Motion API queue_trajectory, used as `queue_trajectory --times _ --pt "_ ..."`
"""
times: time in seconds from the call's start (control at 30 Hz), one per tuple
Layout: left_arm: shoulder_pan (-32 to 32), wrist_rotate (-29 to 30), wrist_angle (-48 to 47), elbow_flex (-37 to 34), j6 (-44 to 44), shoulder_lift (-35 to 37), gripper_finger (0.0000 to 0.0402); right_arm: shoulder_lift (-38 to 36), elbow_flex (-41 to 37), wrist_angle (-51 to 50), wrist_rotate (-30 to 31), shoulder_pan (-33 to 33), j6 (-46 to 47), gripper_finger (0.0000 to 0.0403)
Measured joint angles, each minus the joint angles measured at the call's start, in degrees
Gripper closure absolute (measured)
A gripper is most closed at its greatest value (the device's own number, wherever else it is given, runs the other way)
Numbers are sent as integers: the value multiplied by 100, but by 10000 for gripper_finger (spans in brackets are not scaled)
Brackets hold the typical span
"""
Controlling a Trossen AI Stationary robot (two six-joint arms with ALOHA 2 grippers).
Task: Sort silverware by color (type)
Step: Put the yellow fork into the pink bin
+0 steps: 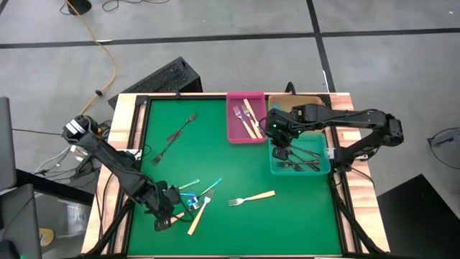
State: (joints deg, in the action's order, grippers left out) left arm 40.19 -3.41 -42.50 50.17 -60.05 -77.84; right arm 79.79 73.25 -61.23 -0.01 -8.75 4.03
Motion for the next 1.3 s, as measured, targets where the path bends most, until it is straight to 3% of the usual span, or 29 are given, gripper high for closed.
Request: queue_trajectory --times 0.27,0.5,1.03,1.3 --pt "196 137 141 -2 -158 -661 240 0 0 2 0 11 22 338" --pt "203 289 323 -2 -213 -740 211 0 0 -1 -2 11 50 338" --pt "227 583 450 -2 -860 -769 209 0 -2 10 -5 11 158 338" --pt "396 468 698 170 -1025 -1274 209 0 -2 43 -7 11 104 338"
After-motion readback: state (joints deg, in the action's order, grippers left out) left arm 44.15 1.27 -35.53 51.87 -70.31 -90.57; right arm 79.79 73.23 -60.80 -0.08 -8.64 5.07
